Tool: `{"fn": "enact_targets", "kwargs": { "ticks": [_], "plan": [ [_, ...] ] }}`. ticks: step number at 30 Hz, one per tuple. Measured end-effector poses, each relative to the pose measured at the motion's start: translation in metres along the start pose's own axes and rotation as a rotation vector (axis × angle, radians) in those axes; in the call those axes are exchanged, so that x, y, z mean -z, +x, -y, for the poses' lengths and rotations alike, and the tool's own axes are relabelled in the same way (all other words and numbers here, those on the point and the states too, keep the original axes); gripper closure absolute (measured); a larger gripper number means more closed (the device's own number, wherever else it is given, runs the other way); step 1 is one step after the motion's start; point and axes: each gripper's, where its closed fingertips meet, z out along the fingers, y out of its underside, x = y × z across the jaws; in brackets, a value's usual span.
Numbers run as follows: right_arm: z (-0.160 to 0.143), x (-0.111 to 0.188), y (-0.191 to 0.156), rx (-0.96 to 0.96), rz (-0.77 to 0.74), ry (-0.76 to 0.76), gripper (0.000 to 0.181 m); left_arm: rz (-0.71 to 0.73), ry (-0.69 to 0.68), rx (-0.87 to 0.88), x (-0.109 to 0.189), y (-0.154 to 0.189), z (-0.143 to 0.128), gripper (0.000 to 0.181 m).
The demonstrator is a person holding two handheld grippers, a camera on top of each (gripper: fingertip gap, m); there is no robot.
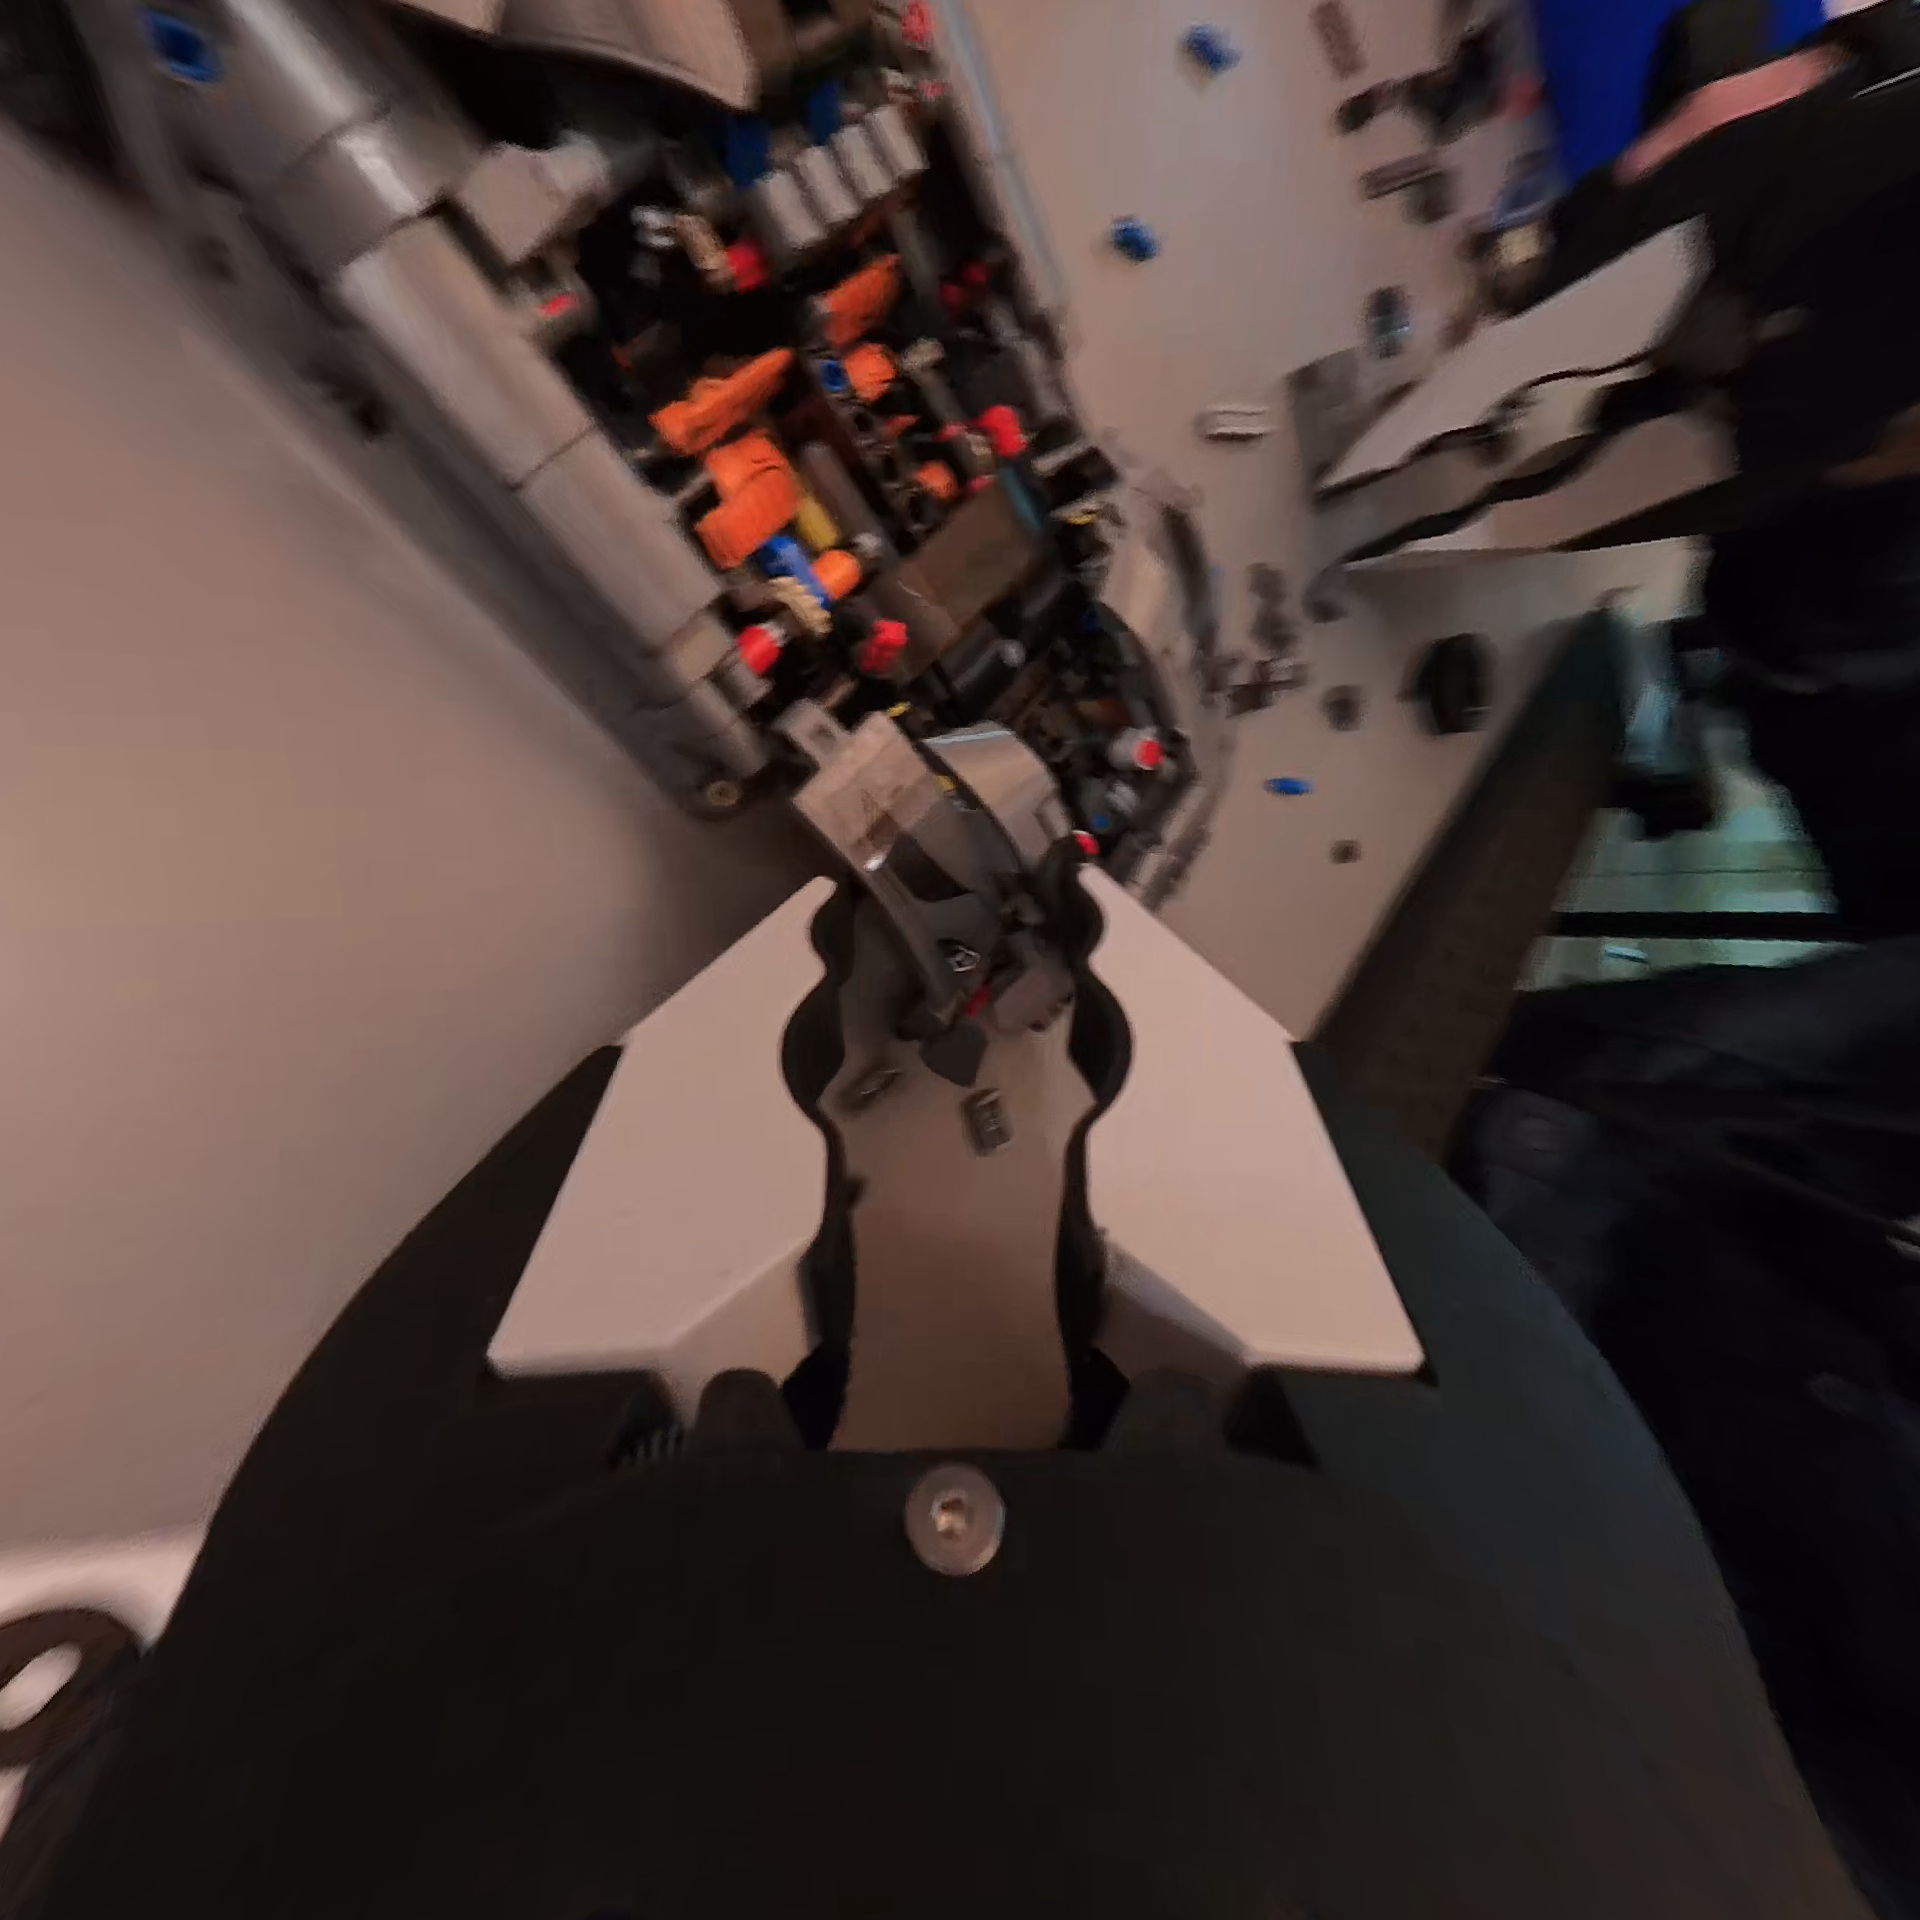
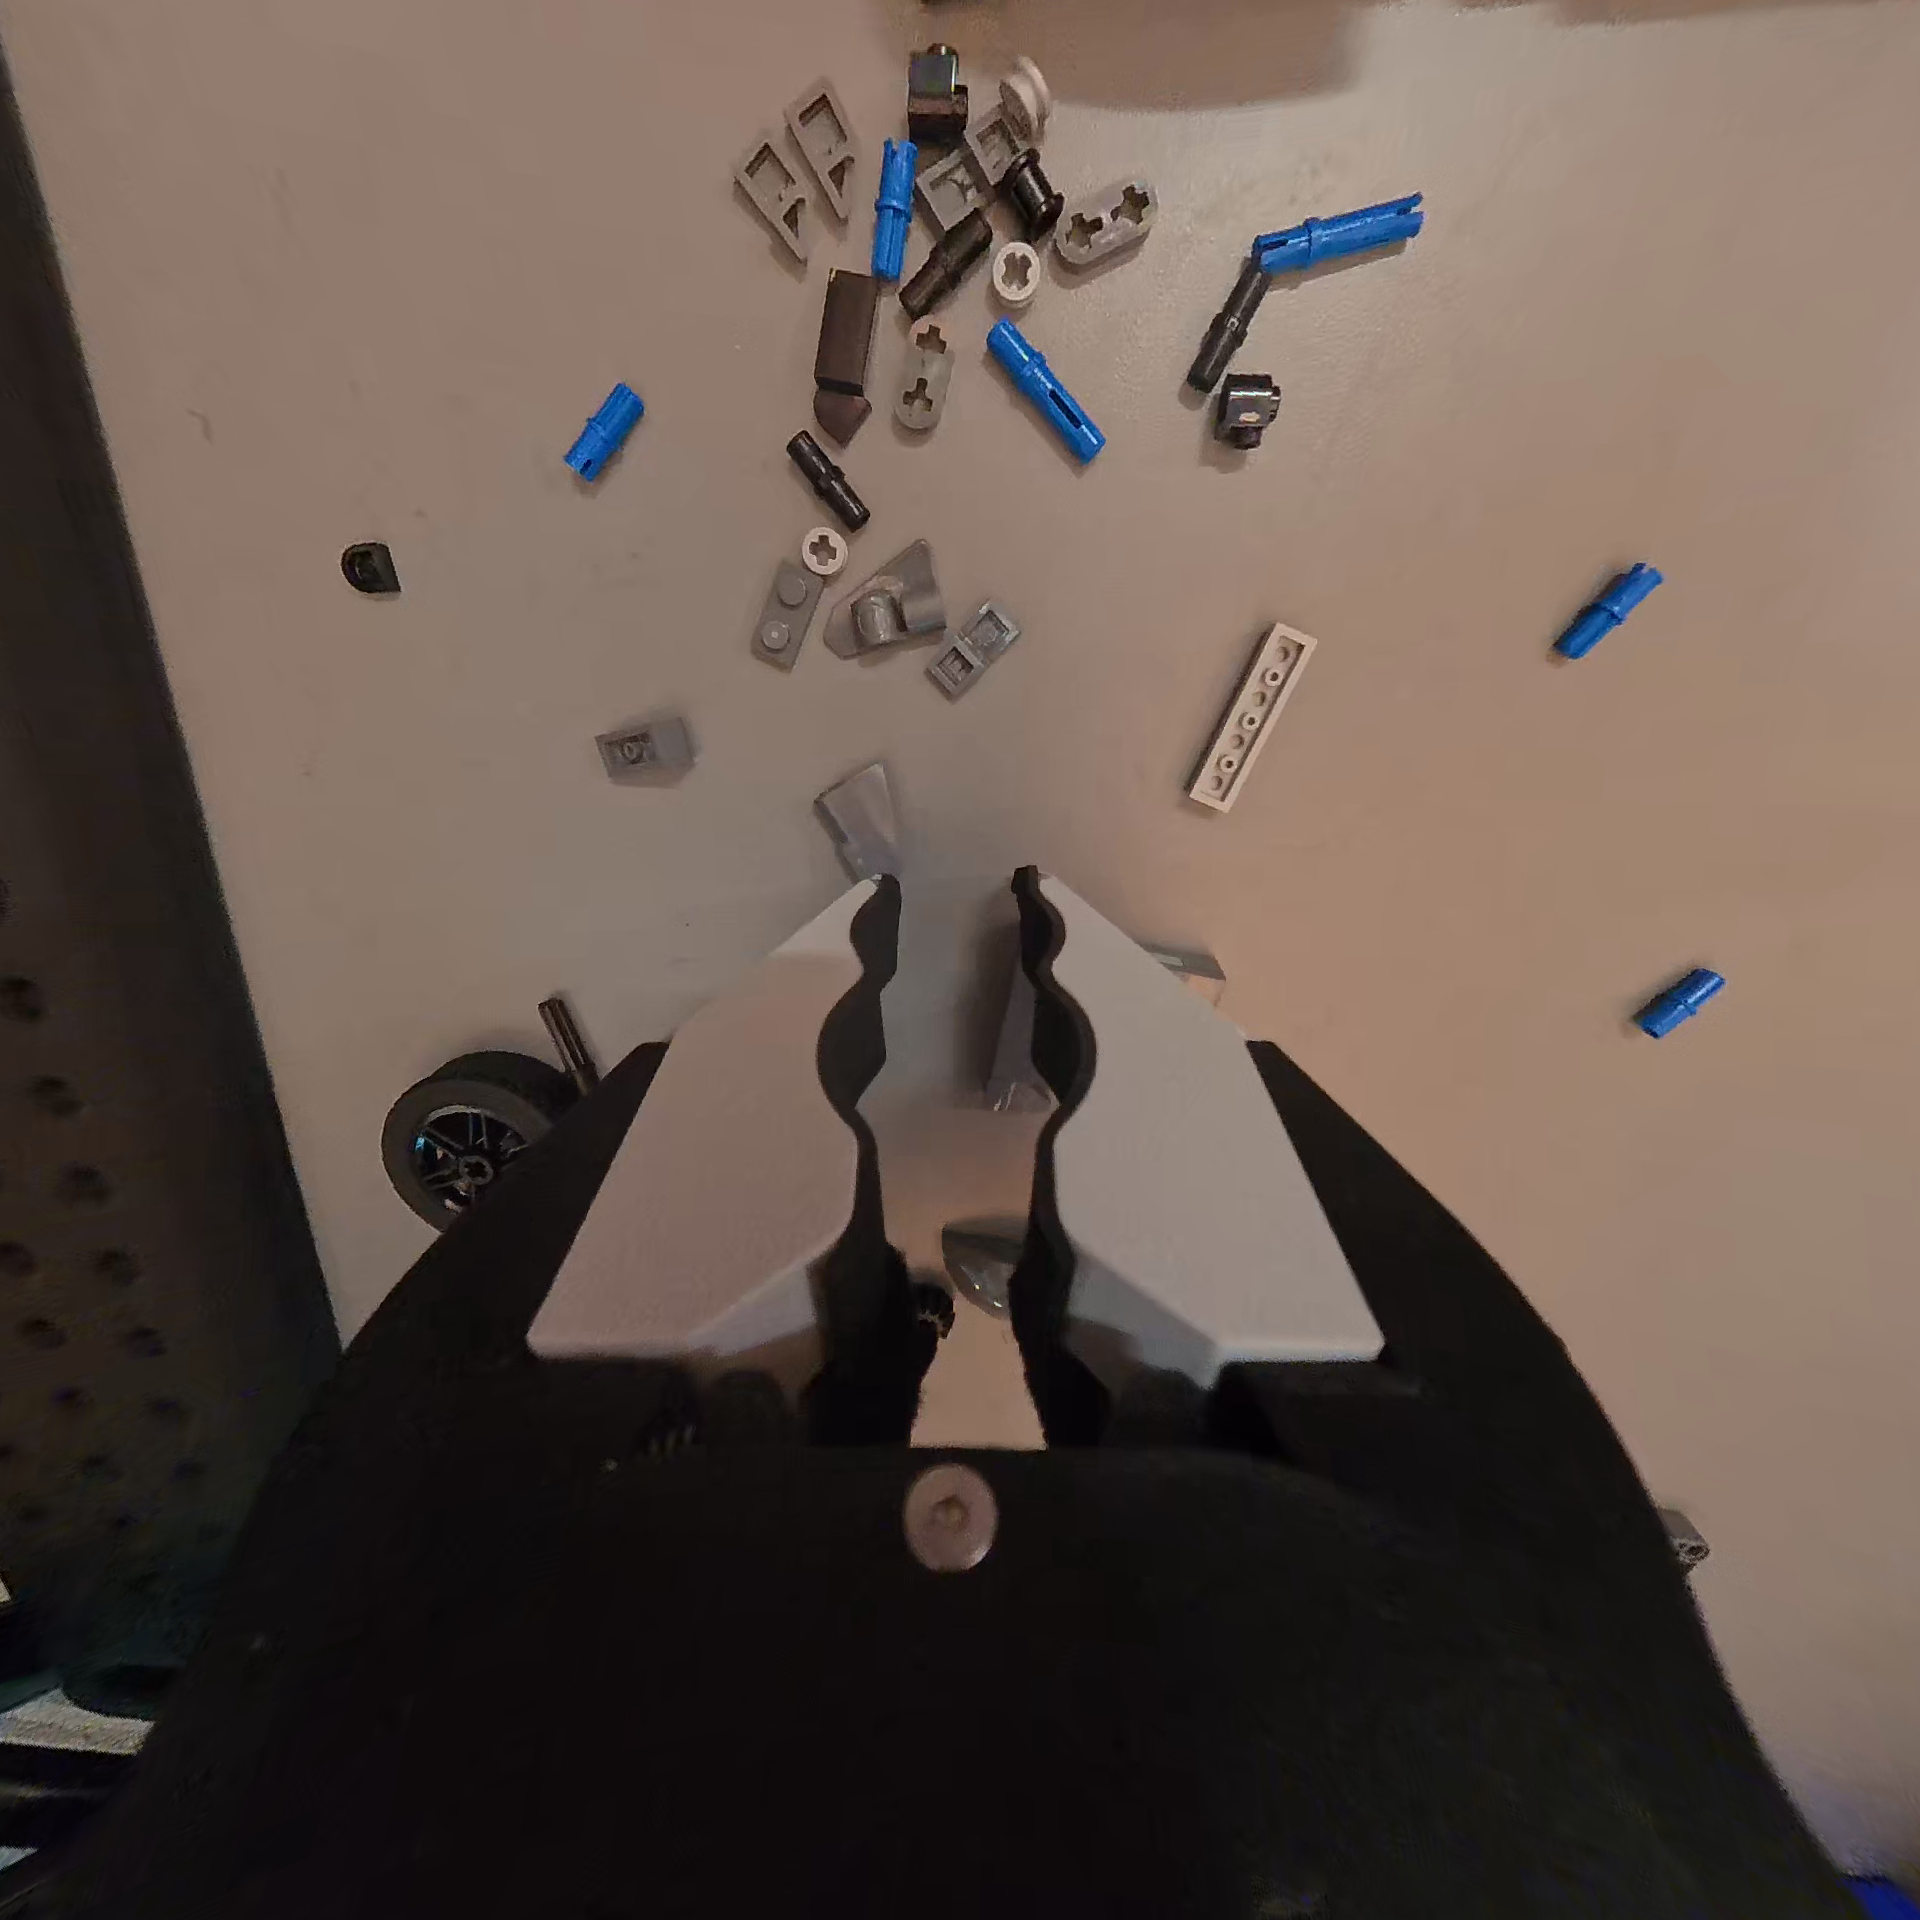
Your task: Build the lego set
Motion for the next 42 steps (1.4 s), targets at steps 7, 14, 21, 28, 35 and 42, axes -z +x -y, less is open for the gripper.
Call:
{"fn": "enact_targets", "kwargs": {
  "ticks": [7, 14, 21, 28, 35, 42],
  "plan": [
    [-0.001, 0.001, 0.003, -0.014, 0.006, 0.011, 0.160, -0.145, -0.062, -0.036, -0.030, 0.037, 0.005, 0.138],
    [-0.001, 0.008, 0.009, -0.040, 0.000, 0.039, 0.161, -0.224, -0.104, -0.110, -0.049, 0.063, 0.010, 0.134],
    [0.008, 0.014, 0.007, -0.049, 0.013, 0.095, 0.164, -0.224, -0.121, -0.151, -0.066, 0.073, 0.015, 0.135],
    [0.026, 0.017, 0.002, -0.027, 0.019, 0.175, 0.167, -0.190, -0.117, -0.223, -0.069, 0.076, 0.017, 0.132],
    [0.045, 0.016, -0.005, -0.004, 0.013, 0.234, 0.169, -0.255, -0.153, -0.187, -0.068, 0.078, 0.005, 0.145],
    [0.041, 0.025, 0.010, -0.058, -0.012, 0.264, 0.169, -0.190, -0.217, -0.252, -0.075, 0.074, -0.005, 0.155]
  ]
}}
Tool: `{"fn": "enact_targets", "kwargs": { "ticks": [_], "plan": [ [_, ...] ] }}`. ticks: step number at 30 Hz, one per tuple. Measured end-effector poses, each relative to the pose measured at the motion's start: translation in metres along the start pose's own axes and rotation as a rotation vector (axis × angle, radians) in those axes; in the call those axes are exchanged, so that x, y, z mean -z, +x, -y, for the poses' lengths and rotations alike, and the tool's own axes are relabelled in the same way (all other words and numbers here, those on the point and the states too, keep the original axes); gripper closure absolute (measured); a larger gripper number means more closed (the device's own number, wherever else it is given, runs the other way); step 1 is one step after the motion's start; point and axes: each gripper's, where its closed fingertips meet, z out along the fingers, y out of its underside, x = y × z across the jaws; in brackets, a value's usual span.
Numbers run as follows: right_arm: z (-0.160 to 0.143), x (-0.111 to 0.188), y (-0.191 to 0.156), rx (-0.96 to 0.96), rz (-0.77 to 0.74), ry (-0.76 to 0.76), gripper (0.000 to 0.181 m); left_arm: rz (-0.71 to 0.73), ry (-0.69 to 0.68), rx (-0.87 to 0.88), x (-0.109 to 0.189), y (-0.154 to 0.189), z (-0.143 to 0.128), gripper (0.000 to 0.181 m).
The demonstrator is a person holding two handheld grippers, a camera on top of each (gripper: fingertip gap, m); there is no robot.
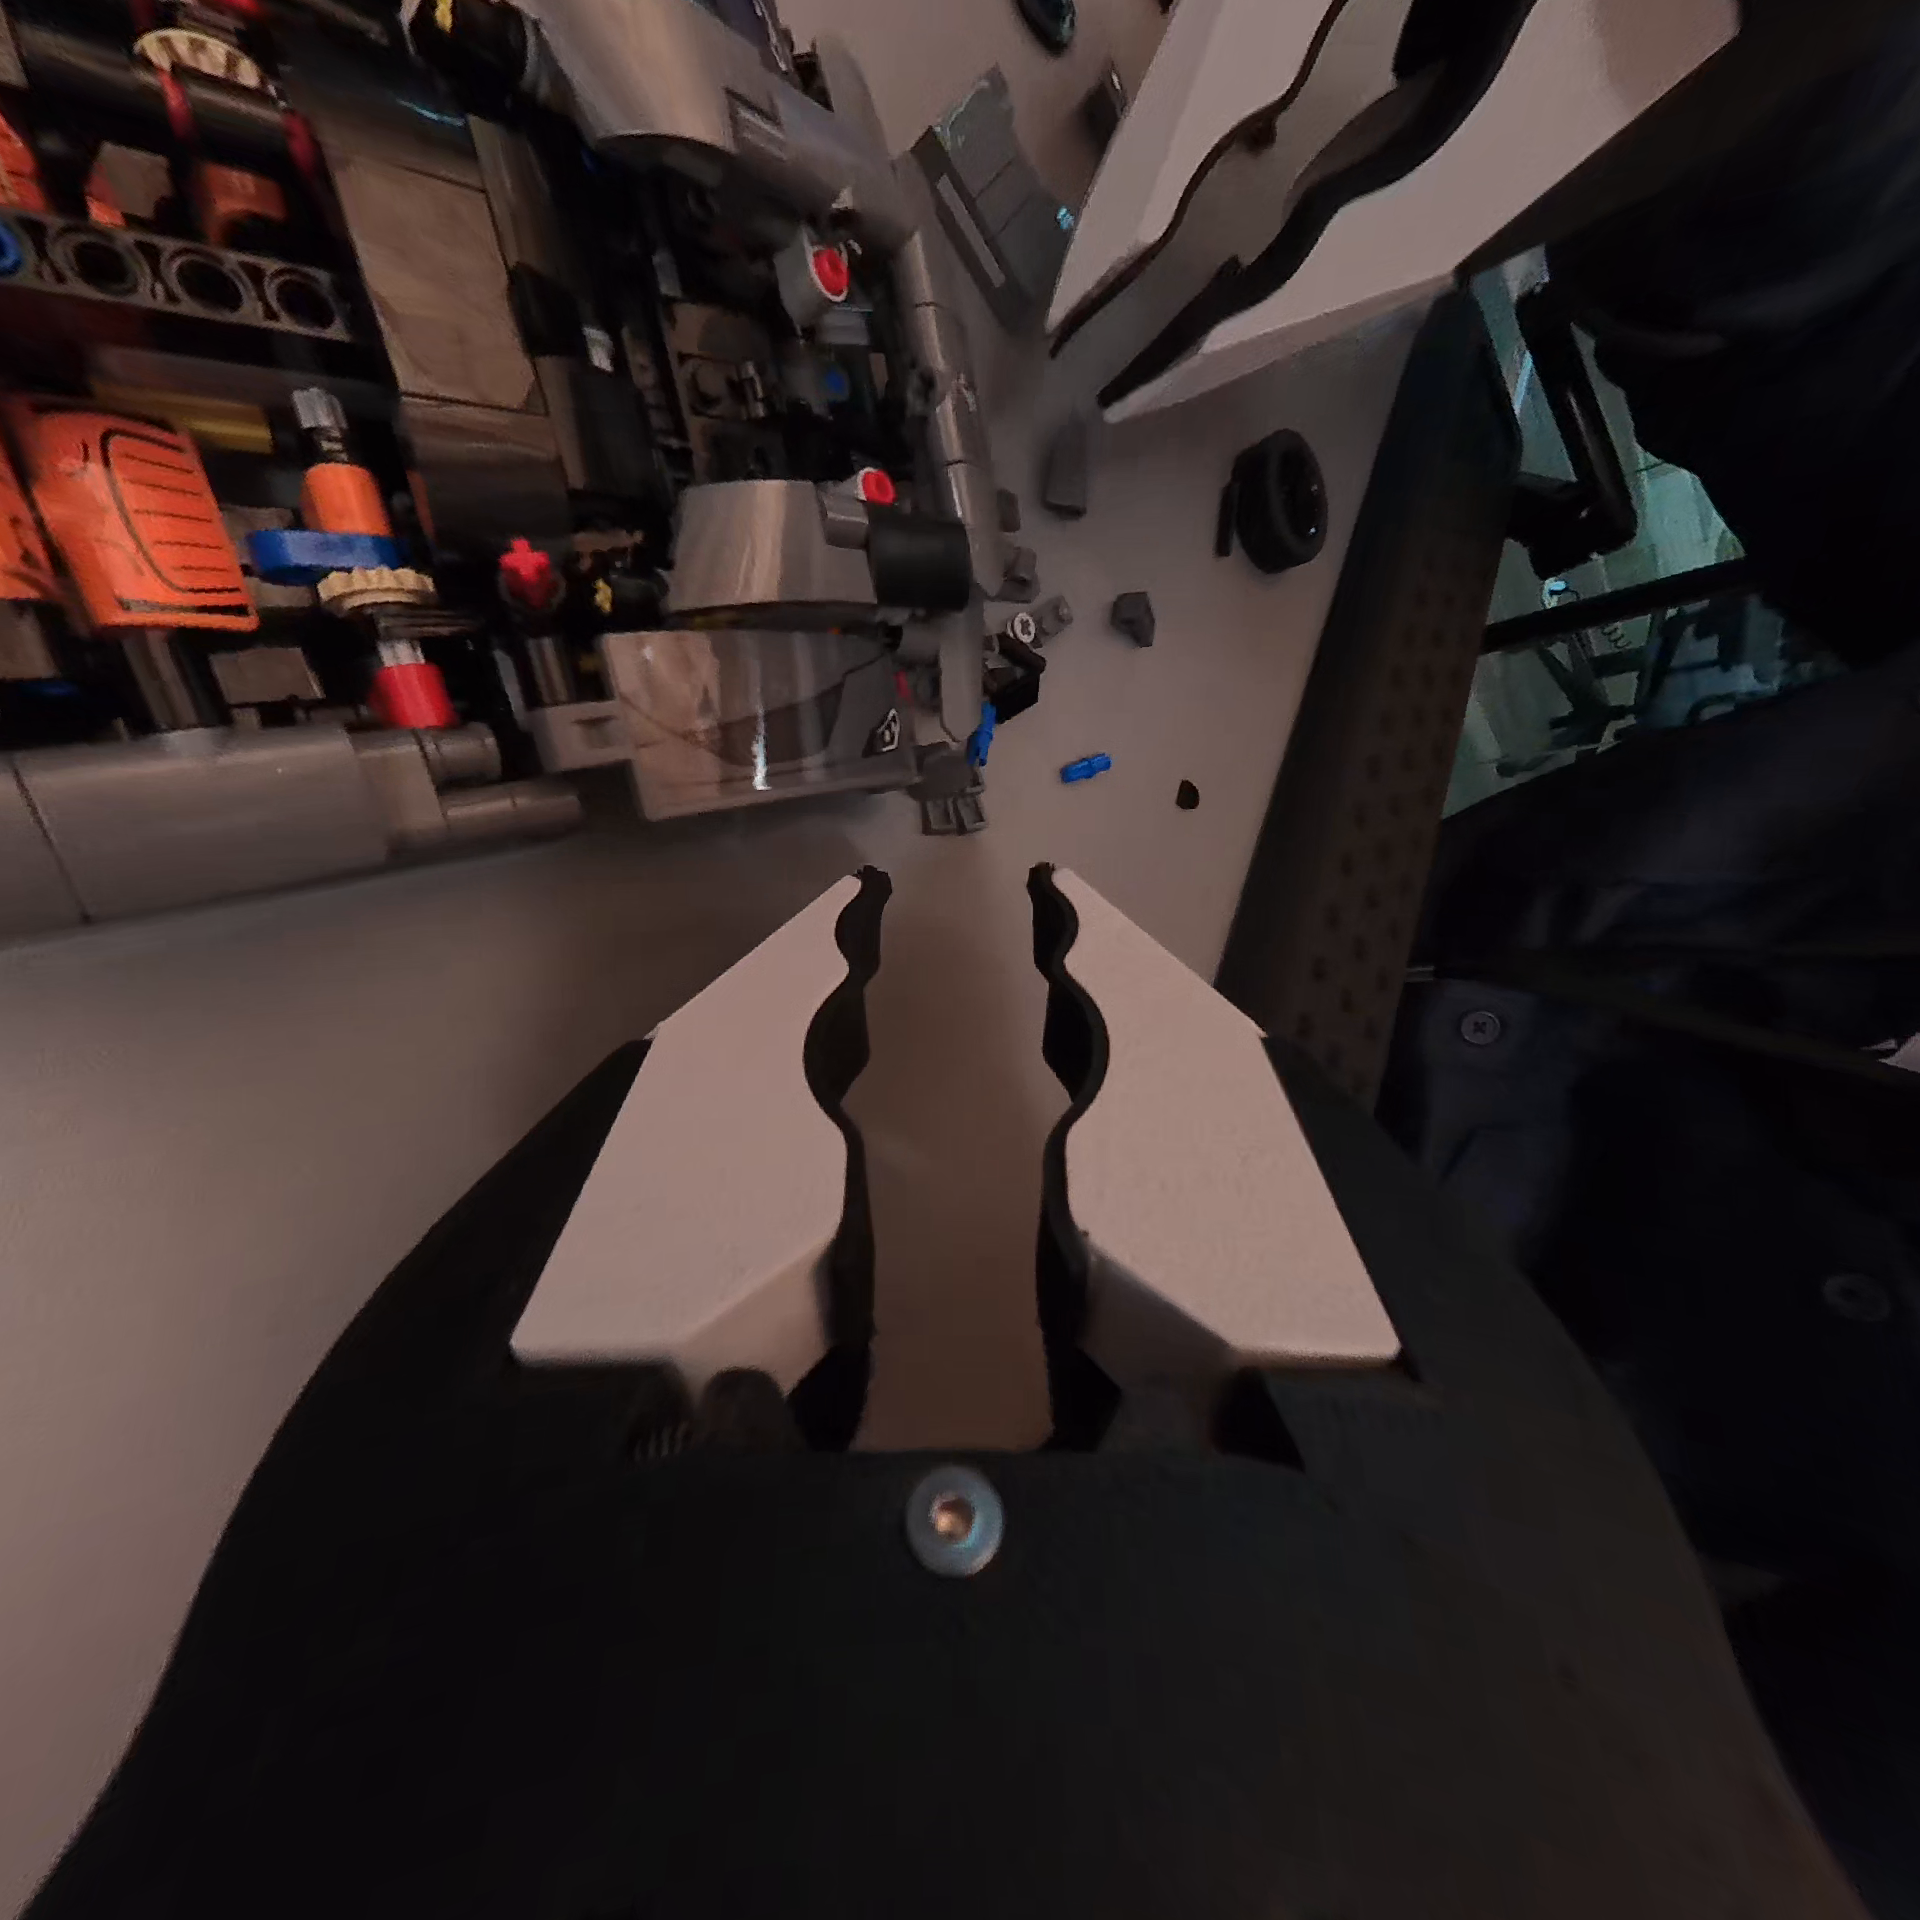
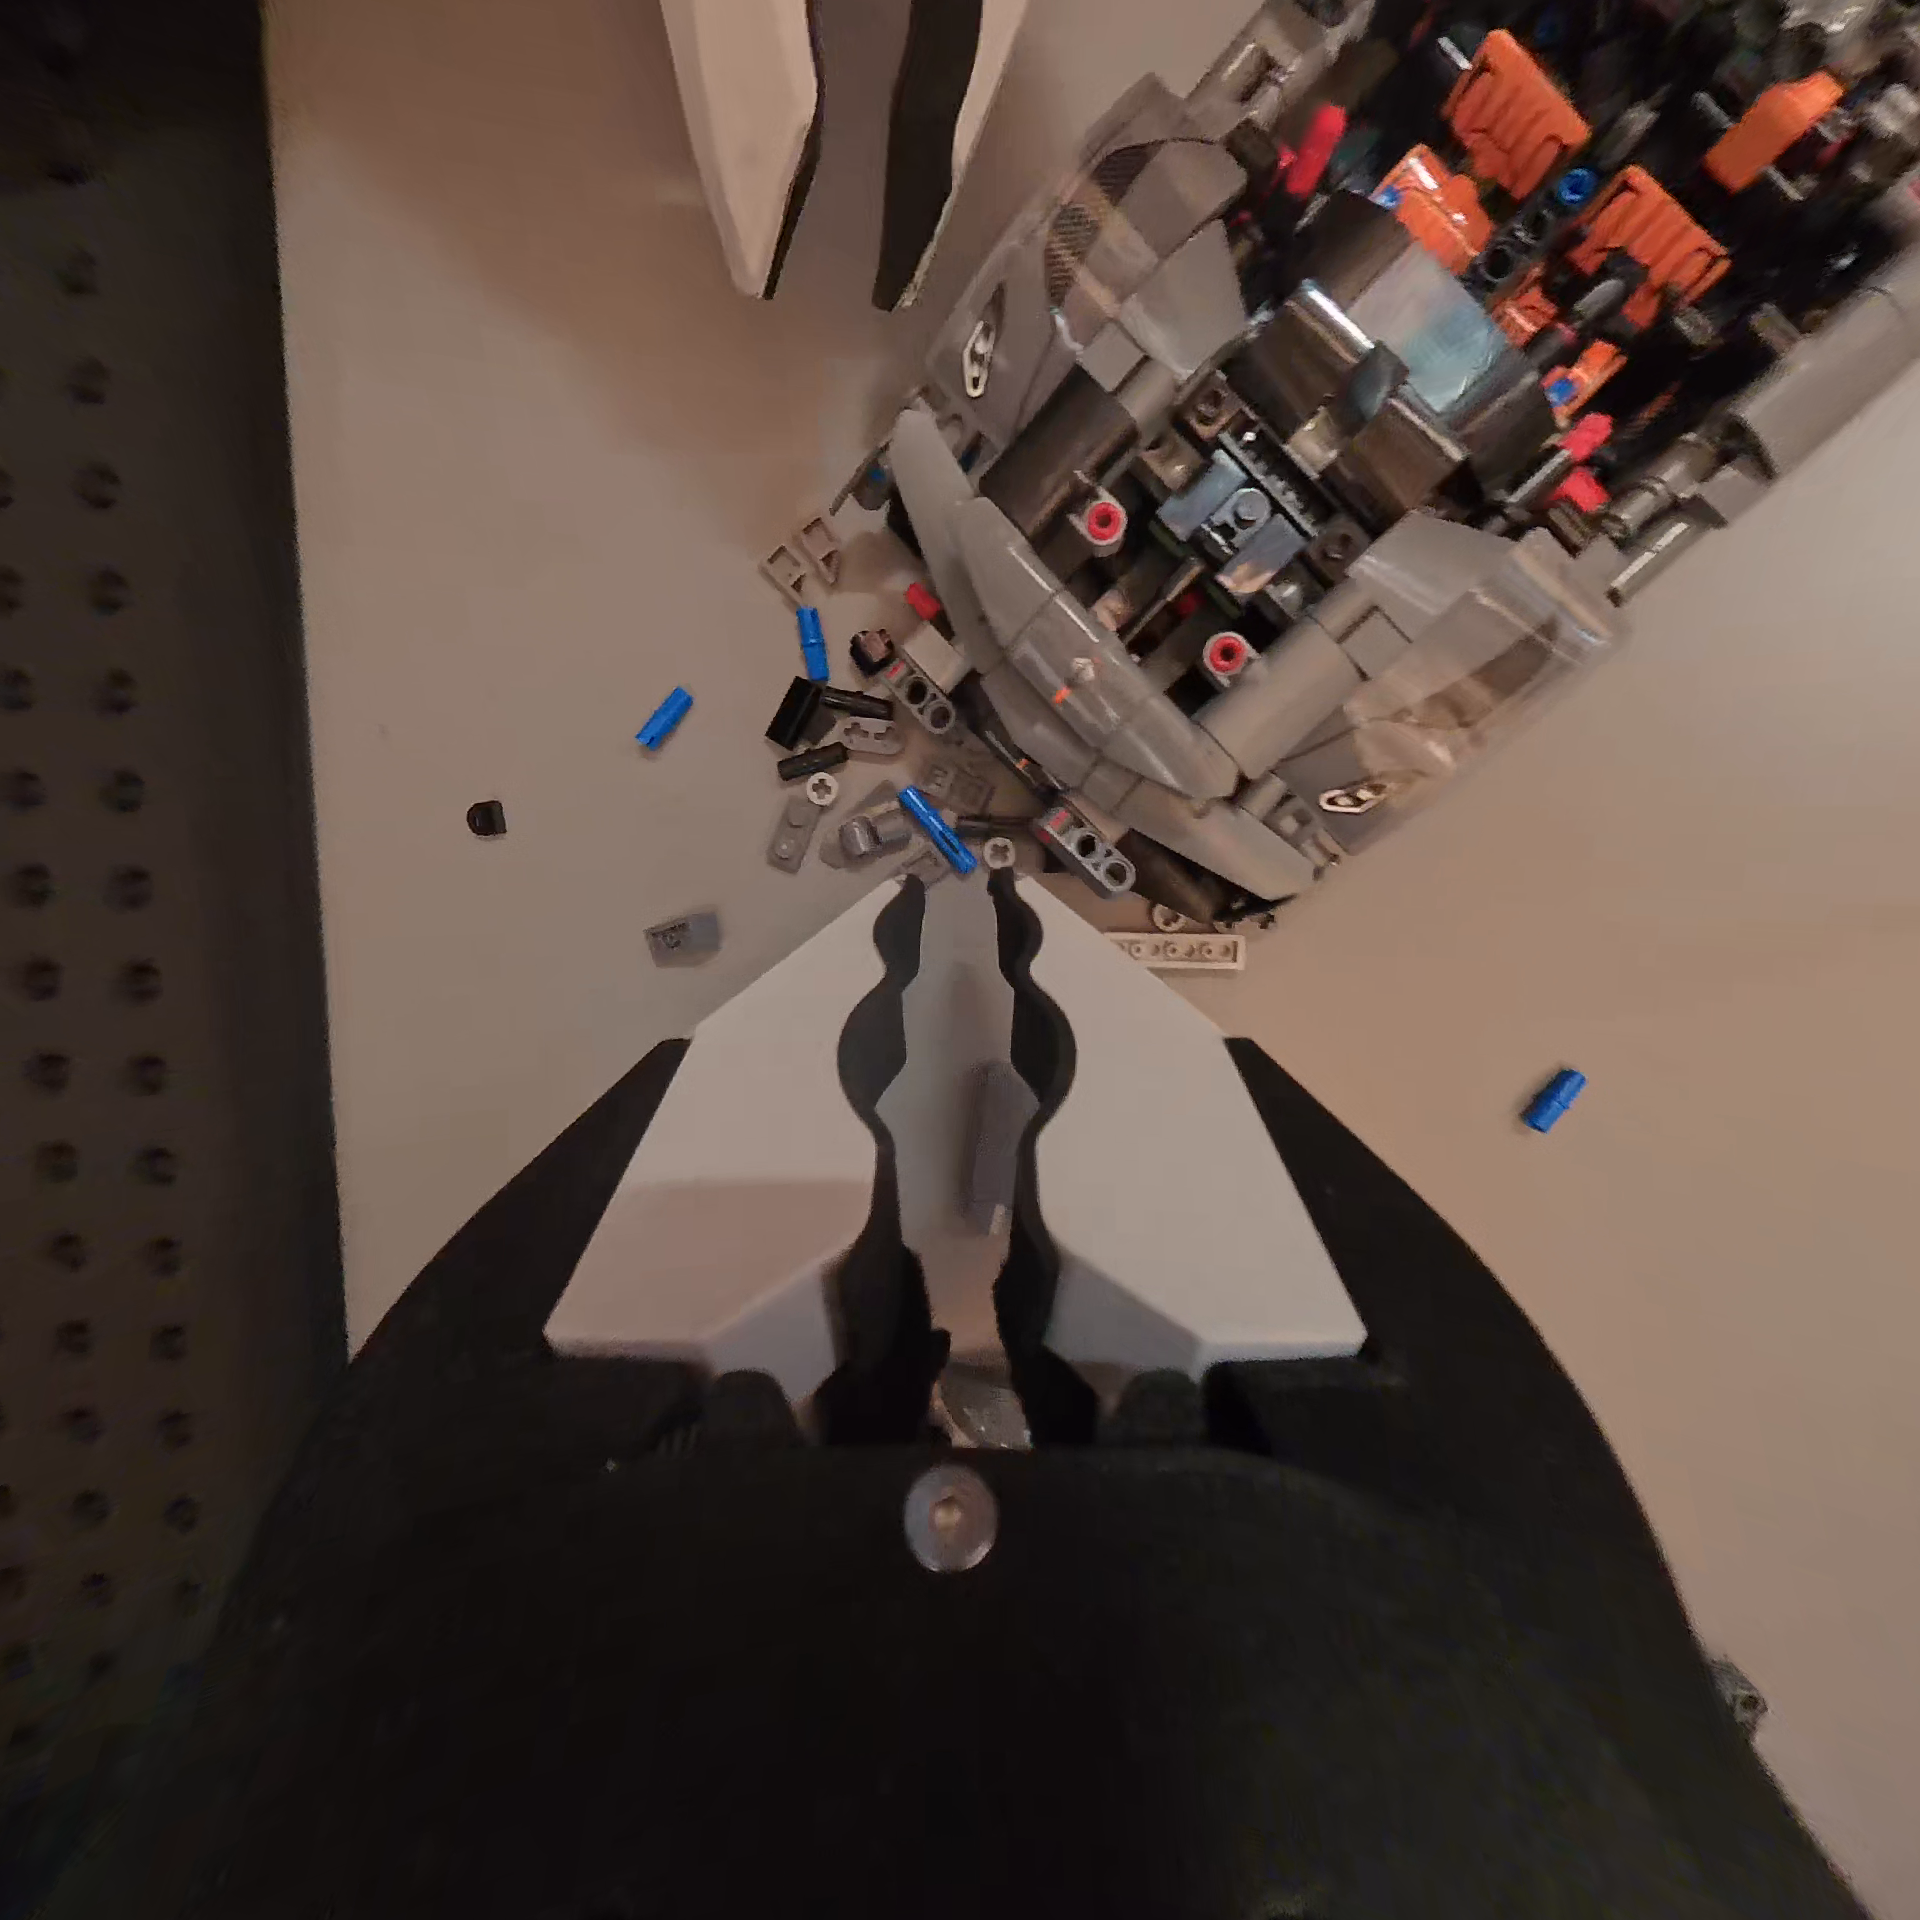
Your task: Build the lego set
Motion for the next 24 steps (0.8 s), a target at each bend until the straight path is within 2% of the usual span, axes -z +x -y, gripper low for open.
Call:
{"fn": "enact_targets", "kwargs": {
  "ticks": [6, 12, 24],
  "plan": [
    [-0.009, 0.012, 0.004, -0.013, 0.009, -0.022, 0.168, 0.031, -0.007, -0.013, -0.003, -0.005, 0.001, 0.155],
    [-0.028, 0.004, 0.000, -0.014, 0.043, -0.115, 0.168, 0.040, -0.020, -0.008, -0.006, -0.008, -0.001, 0.155],
    [-0.029, 0.002, -0.002, -0.003, 0.043, -0.129, 0.169, -0.020, 0.002, 0.008, -0.015, 0.000, 0.005, 0.152]
  ]
}}
